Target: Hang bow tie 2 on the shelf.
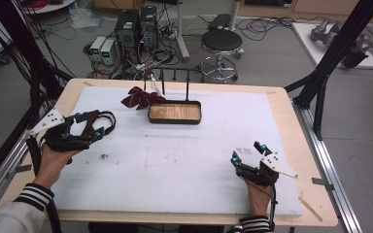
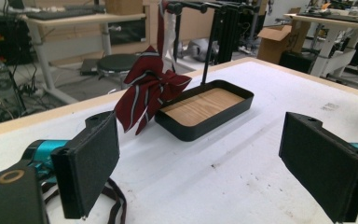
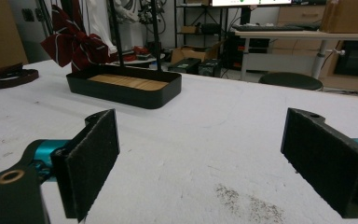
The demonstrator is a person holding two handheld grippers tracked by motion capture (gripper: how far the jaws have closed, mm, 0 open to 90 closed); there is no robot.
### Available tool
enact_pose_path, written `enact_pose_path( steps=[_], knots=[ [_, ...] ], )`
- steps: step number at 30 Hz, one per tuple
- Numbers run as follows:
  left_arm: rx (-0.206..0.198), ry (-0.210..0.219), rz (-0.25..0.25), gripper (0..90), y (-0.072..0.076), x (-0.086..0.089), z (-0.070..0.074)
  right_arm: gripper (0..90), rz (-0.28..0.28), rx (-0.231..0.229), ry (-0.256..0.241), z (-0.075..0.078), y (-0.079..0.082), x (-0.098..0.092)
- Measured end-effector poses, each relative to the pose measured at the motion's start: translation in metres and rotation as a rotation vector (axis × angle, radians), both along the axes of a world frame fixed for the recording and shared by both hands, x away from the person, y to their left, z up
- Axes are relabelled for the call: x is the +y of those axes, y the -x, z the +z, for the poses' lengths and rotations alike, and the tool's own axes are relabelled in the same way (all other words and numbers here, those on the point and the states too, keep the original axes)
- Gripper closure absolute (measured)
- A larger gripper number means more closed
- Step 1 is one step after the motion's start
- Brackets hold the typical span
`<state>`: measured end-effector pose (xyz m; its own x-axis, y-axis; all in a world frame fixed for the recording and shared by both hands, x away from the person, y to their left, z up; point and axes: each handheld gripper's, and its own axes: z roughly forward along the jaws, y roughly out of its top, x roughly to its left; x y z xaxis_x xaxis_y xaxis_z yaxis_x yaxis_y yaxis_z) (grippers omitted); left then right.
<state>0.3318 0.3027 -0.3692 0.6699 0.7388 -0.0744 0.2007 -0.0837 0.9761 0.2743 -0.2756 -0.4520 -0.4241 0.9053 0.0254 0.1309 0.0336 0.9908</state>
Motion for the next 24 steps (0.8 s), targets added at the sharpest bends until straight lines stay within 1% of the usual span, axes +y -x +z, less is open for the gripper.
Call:
enact_pose_path(
  steps=[1, 4, 6, 7, 8, 9, 10, 12, 14, 15, 16, 17, 18, 19, 20, 22, 24],
  knots=[
    [0.011, -0.007, 0.003, 12.5, -0.001, 0.001, 0.001, 10.7, 0.000, 0.000, 0.000, 0.000, 0.000, 0.000],
    [0.063, -0.037, 0.028, 12.4, -0.006, 0.004, 0.004, 10.7, 0.001, -0.001, 0.000, 0.000, 0.000, 0.000],
    [0.078, -0.060, 0.047, 12.4, -0.008, 0.006, 0.005, 10.7, 0.001, 0.000, 0.000, 0.000, 0.000, 0.000],
    [0.093, -0.080, 0.060, 12.4, -0.010, 0.008, 0.006, 10.7, 0.000, 0.001, -0.002, 0.000, 0.000, 0.000],
    [0.100, -0.103, 0.070, 12.4, -0.011, 0.010, 0.006, 10.7, 0.000, 0.002, -0.003, 0.000, 0.000, 0.000],
    [0.101, -0.118, 0.078, 12.4, -0.013, 0.010, 0.006, 10.7, 0.001, 0.001, -0.003, 0.000, 0.000, 0.000],
    [0.111, -0.133, 0.090, 12.4, -0.015, 0.012, 0.006, 10.7, 0.000, 0.001, -0.003, 0.000, 0.000, 0.000],
    [0.139, -0.142, 0.112, 12.4, -0.018, 0.015, 0.006, 10.7, 0.001, 0.000, -0.001, 0.000, 0.000, 0.000],
    [0.158, -0.158, 0.134, 12.5, -0.022, 0.017, 0.005, 10.7, 0.000, 0.004, -0.003, 0.000, 0.000, 0.000],
    [0.165, -0.158, 0.141, 12.5, -0.024, 0.018, 0.004, 10.7, -0.002, 0.005, -0.005, 0.000, 0.000, 0.000],
    [0.169, -0.160, 0.142, 12.5, -0.025, 0.019, 0.004, 10.7, -0.004, -0.004, 0.001, 0.000, 0.000, -0.001],
    [0.178, -0.157, 0.146, 12.4, -0.027, 0.020, 0.002, 10.7, -0.001, 0.005, -0.007, 0.000, 0.000, 0.000],
    [0.191, -0.159, 0.148, 12.5, -0.029, 0.020, 0.001, 10.7, -0.002, 0.006, -0.007, 0.000, 0.000, 0.000],
    [0.197, -0.166, 0.150, 12.5, -0.031, 0.021, 0.001, 10.7, -0.004, -0.005, 0.001, 0.000, 0.000, -0.001],
    [0.201, -0.170, 0.157, 12.5, -0.032, 0.021, 0.000, 10.7, -0.001, 0.005, -0.005, 0.000, 0.000, 0.000],
    [0.220, -0.176, 0.174, 12.5, -0.036, 0.022, -0.002, 10.7, -0.003, 0.000, -0.001, 0.000, 0.000, 0.000],
    [0.237, -0.193, 0.193, 12.5, -0.040, 0.022, -0.004, 10.6, 0.001, 0.001, -0.001, 0.000, 0.000, 0.000]
  ],
)
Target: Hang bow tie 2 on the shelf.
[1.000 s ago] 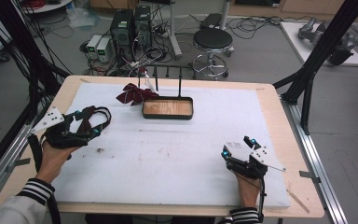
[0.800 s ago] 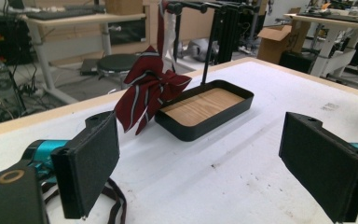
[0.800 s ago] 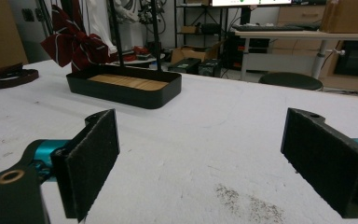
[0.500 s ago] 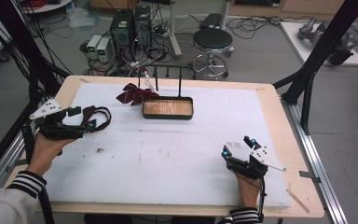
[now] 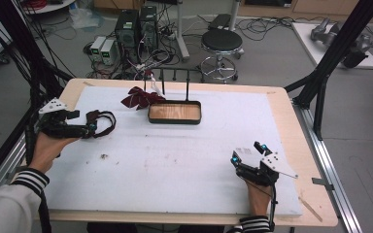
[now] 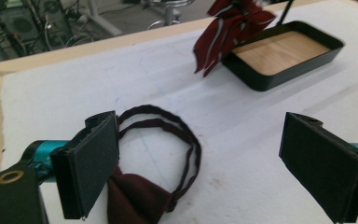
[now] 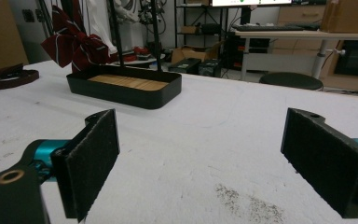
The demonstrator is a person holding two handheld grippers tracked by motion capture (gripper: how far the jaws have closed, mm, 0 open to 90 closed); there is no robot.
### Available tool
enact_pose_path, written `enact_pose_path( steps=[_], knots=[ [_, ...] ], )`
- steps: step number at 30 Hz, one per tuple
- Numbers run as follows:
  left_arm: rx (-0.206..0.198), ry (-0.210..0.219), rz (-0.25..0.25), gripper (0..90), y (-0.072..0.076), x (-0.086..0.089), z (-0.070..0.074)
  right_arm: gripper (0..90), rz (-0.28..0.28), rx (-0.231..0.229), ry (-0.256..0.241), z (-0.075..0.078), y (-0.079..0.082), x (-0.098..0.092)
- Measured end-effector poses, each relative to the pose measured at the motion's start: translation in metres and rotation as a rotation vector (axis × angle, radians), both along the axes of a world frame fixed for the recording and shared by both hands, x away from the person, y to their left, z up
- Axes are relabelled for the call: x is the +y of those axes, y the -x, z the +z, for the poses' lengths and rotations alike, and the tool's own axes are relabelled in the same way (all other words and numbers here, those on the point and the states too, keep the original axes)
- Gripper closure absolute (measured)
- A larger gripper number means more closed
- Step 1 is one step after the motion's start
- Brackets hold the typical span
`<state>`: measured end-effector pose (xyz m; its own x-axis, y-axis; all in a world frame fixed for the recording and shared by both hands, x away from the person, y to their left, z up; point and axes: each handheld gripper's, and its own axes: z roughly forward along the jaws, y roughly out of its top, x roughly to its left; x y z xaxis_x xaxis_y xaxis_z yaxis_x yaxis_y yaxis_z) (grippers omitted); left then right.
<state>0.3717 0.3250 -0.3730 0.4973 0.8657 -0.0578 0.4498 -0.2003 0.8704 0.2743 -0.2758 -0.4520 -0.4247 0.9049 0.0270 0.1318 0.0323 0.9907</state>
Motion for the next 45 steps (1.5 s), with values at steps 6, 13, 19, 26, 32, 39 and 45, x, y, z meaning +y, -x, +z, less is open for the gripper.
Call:
enact_pose_path(
  steps=[6, 13, 19, 26, 32, 39, 45],
  knots=[
    [0.065, -0.048, 0.061, 12.7, -0.012, 0.006, -0.002, 10.7, -0.002, 0.003, -0.005, 0.000, 0.000, 0.000],
    [0.140, -0.058, 0.100, 12.9, -0.022, 0.012, -0.010, 10.7, -0.002, -0.005, 0.000, 0.000, -0.001, -0.001],
    [0.201, -0.078, 0.115, 12.9, -0.033, 0.015, -0.016, 10.6, -0.001, -0.006, 0.000, 0.000, -0.001, -0.001],
    [0.277, -0.104, 0.129, 13.9, -0.043, 0.012, -0.018, 10.7, -0.001, 0.000, -0.008, 0.000, 0.000, -0.001],
    [0.300, -0.125, 0.146, 17.0, -0.048, 0.009, -0.021, 10.7, -0.001, -0.001, -0.008, 0.000, 0.000, -0.001],
    [0.377, -0.141, 0.171, 19.8, -0.053, 0.010, -0.028, 10.7, -0.001, 0.000, -0.011, 0.000, 0.000, -0.001],
    [0.436, -0.128, 0.178, 25.1, -0.057, 0.009, -0.033, 10.6, -0.001, 0.001, -0.012, 0.000, 0.000, -0.001]
  ],
)
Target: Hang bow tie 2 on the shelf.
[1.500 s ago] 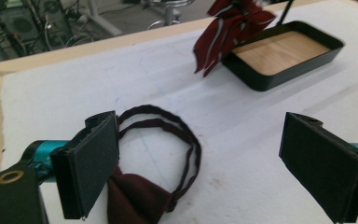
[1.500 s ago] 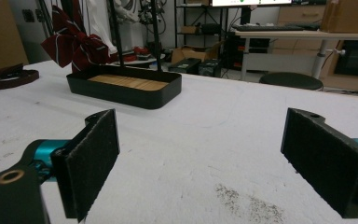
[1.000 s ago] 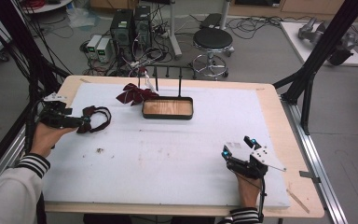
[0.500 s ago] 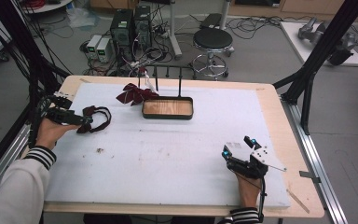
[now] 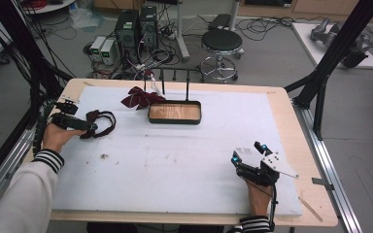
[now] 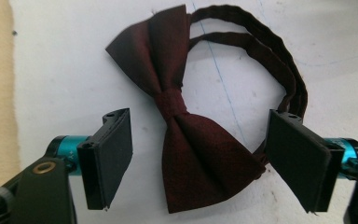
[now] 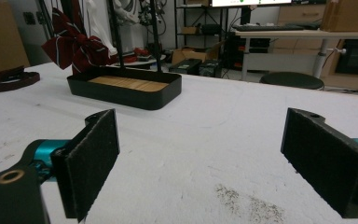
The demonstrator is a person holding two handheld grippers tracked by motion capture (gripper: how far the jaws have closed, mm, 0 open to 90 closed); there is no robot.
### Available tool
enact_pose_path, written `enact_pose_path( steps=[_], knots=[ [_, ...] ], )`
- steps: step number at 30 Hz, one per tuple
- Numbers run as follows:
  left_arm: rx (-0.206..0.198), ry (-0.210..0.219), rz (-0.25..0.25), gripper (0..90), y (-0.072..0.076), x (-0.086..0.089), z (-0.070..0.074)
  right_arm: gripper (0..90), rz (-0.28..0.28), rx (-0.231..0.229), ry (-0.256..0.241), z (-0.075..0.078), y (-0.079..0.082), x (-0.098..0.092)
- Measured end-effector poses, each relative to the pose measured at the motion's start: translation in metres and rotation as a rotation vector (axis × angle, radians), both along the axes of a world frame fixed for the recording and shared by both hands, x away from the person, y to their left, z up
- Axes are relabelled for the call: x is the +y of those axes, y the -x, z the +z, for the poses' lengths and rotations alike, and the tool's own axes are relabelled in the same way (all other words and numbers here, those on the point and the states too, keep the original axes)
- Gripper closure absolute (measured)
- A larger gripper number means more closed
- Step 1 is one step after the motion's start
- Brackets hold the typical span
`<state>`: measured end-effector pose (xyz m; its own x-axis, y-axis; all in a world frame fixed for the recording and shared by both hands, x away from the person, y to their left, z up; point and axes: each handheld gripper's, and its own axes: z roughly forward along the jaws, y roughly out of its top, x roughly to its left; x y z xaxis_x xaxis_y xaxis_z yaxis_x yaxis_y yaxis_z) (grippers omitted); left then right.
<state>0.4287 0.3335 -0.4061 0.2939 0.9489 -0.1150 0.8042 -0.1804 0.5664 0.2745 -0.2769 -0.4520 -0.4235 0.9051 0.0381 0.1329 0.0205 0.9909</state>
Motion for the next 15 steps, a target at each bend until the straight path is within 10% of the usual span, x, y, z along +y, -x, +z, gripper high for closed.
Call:
enact_pose_path(
  steps=[15],
  knots=[
    [0.095, 0.028, 0.040, 38.2, -0.0047, -0.0026, -0.0063, 10.7, 0.001, 0.000, -0.001, 0.0000, -0.0001, -0.0002]
  ],
)
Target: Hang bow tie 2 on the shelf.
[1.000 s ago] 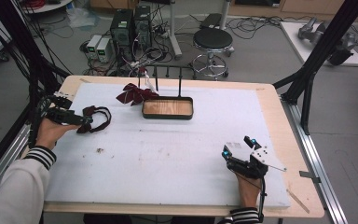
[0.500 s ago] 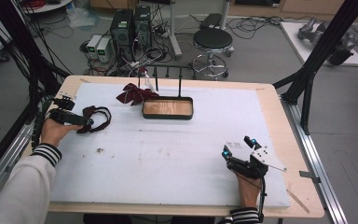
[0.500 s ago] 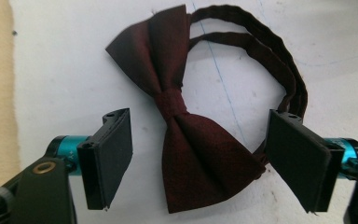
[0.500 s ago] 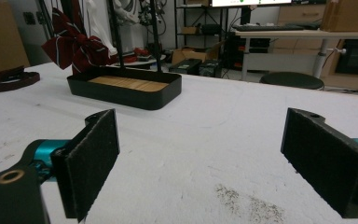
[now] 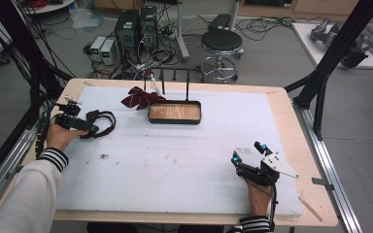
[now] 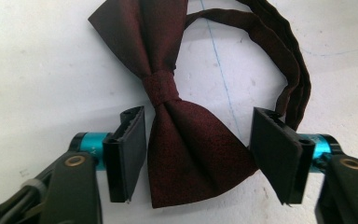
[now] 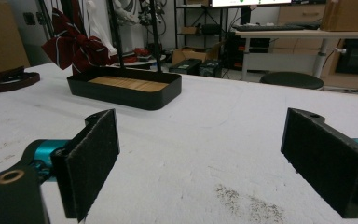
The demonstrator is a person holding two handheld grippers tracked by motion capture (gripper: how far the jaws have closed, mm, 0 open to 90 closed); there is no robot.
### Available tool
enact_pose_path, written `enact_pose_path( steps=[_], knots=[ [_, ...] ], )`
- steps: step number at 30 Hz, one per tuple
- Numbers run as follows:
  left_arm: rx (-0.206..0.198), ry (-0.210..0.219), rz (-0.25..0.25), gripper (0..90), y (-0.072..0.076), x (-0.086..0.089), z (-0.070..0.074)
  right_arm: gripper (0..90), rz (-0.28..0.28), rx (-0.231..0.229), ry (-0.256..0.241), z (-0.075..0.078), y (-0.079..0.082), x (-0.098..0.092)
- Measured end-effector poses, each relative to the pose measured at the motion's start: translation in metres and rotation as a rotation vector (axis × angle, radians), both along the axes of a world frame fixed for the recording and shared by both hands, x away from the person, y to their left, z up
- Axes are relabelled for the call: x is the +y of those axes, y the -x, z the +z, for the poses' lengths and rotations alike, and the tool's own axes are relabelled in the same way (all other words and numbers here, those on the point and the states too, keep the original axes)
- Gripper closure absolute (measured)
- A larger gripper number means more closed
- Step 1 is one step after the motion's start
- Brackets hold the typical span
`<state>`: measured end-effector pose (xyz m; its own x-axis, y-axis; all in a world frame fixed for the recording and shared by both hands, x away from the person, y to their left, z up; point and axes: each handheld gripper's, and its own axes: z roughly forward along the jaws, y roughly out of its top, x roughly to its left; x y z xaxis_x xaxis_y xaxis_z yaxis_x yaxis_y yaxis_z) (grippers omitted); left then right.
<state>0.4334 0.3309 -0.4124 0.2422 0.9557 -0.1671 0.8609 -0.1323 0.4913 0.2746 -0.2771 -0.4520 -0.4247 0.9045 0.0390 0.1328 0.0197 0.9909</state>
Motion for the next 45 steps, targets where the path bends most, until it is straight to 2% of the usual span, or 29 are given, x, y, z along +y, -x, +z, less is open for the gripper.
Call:
enact_pose_path(
  steps=[4, 10, 12, 14, 16, 18, 26, 30, 35, 41, 45],
  knots=[
    [0.012, 0.006, 0.009, 41.2, -0.001, -0.001, -0.002, 10.7, 0.000, 0.000, 0.000, 0.000, 0.000, 0.000],
    [0.024, -0.027, 0.013, 50.6, -0.002, -0.003, -0.002, 10.7, -0.001, 0.002, -0.001, 0.000, 0.000, 0.000],
    [0.020, -0.044, 0.017, 55.9, -0.001, -0.004, -0.003, 10.6, -0.002, 0.002, -0.001, 0.000, 0.000, 0.000],
    [0.012, -0.069, 0.017, 67.7, -0.001, -0.005, -0.003, 10.7, -0.002, 0.001, 0.000, 0.000, 0.000, 0.000],
    [0.008, -0.089, 0.007, 71.1, 0.000, -0.009, -0.004, 10.7, -0.002, 0.002, 0.000, 0.000, 0.000, 0.000],
    [0.002, -0.105, 0.001, 72.6, 0.000, -0.012, -0.004, 10.7, -0.002, 0.002, -0.001, 0.000, 0.000, 0.000],
    [-0.017, -0.102, -0.005, 75.2, 0.001, -0.012, -0.002, 10.7, -0.001, 0.002, 0.000, 0.000, 0.000, 0.000],
    [-0.045, -0.104, -0.010, 75.4, 0.003, -0.012, 0.001, 10.7, -0.001, 0.002, -0.001, 0.000, 0.000, 0.000],
    [-0.110, -0.108, -0.028, 76.2, 0.008, -0.012, 0.008, 10.7, -0.002, 0.002, -0.001, 0.000, 0.000, 0.000],
    [-0.198, -0.093, -0.039, 76.3, 0.016, -0.011, 0.018, 10.7, -0.002, 0.005, 0.003, 0.000, 0.000, 0.000],
    [-0.237, -0.070, -0.038, 76.2, 0.021, -0.009, 0.022, 10.7, -0.001, 0.003, 0.010, 0.000, 0.000, 0.000]
  ],
)
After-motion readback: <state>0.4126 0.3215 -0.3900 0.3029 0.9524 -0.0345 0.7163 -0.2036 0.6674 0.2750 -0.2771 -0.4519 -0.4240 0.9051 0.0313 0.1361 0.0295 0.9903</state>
